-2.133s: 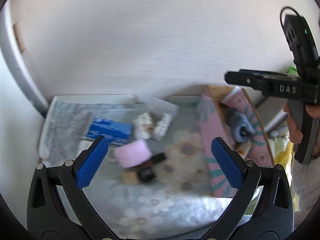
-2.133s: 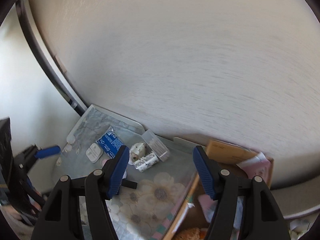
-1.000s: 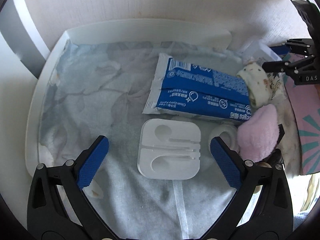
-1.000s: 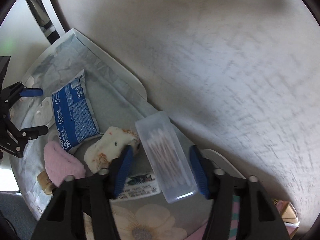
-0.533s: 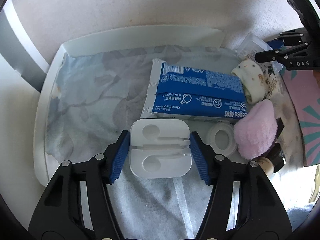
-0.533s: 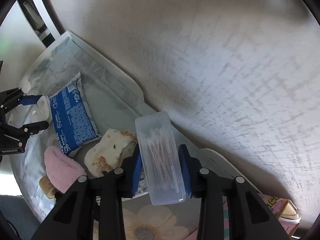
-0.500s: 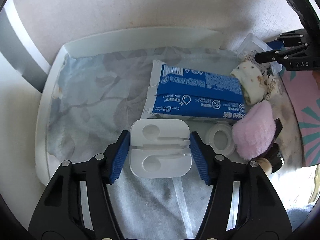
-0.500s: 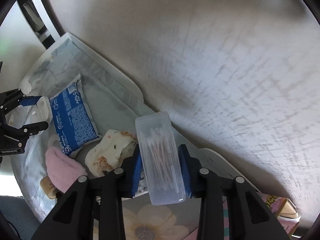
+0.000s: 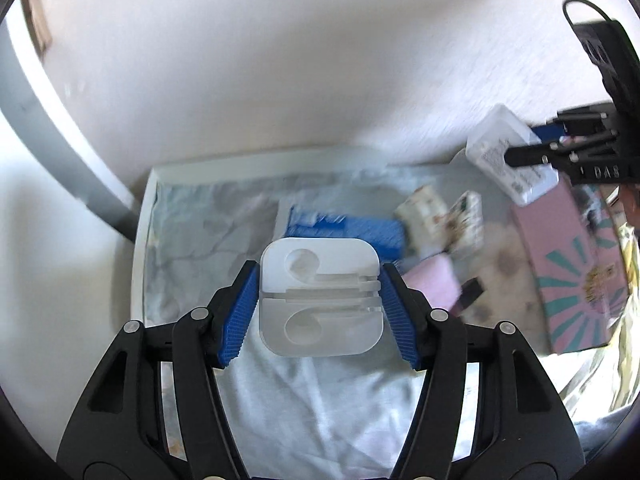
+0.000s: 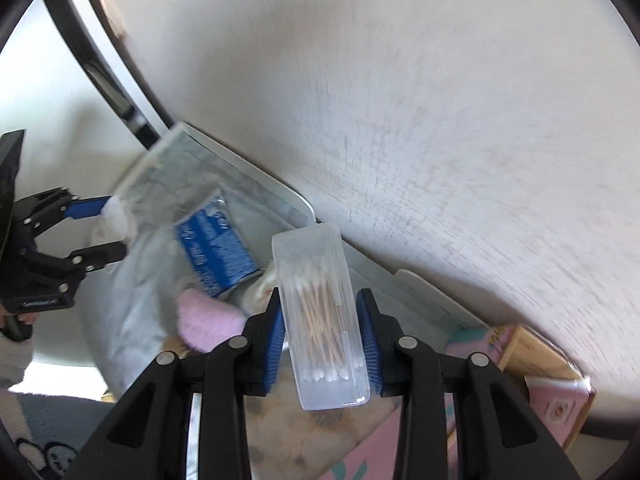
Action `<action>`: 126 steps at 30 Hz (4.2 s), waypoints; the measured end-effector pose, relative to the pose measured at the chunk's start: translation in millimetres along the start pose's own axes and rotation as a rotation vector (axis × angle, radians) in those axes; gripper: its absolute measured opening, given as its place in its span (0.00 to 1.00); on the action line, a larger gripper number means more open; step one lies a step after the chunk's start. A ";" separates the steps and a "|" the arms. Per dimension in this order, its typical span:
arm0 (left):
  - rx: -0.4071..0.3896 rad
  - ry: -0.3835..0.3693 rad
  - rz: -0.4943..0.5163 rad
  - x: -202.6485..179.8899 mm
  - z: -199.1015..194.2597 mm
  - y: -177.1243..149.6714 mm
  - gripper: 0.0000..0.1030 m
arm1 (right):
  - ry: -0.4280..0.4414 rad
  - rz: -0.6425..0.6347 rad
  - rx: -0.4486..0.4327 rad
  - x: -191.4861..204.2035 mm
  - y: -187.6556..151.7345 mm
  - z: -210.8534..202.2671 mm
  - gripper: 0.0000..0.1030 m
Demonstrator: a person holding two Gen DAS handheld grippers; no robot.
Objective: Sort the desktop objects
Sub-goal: 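Carry the earphone holder and swab box into the cardboard box and release, then move both grippers back over the tray toward the remaining items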
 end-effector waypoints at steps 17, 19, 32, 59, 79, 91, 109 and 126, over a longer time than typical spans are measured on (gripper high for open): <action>-0.113 -0.207 0.162 -171.5 -60.5 73.5 0.56 | -0.071 0.170 -0.031 -33.7 -132.9 -108.2 0.31; -0.110 -0.232 0.200 -198.9 -57.6 75.0 0.56 | -0.070 0.198 -0.025 -37.7 -152.1 -108.9 0.31; -0.019 -0.290 0.326 -336.3 -19.9 53.9 0.56 | -0.051 0.238 0.030 -40.5 -237.9 -96.9 0.31; -0.058 -0.194 0.265 -348.0 -23.4 54.1 1.00 | 0.006 0.264 -0.072 -27.3 -245.9 -96.4 0.72; -0.081 -0.153 0.180 -268.9 -56.4 52.0 1.00 | -0.181 0.294 -0.095 -9.5 -213.7 -118.9 0.73; -0.085 -0.032 0.019 -128.4 -70.0 26.3 1.00 | -0.128 0.244 -0.149 34.7 -155.0 -105.4 0.73; 0.042 -0.045 -0.073 -40.0 -9.2 -75.7 0.98 | -0.073 0.332 -0.054 56.6 -88.4 -5.6 0.73; 0.125 -0.048 -0.192 -50.2 74.0 -118.0 0.83 | -0.072 0.107 0.197 12.6 -53.8 81.9 0.73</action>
Point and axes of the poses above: each gripper's, at about its wrist camera, not at the fingertips, and z roughly the way its jaws point, x to its left, y to its top, the point moved 5 cm from there along z, roughly the way its jaws point, and after that the axes turned 7 degrees about y, right-handed, at the moved point
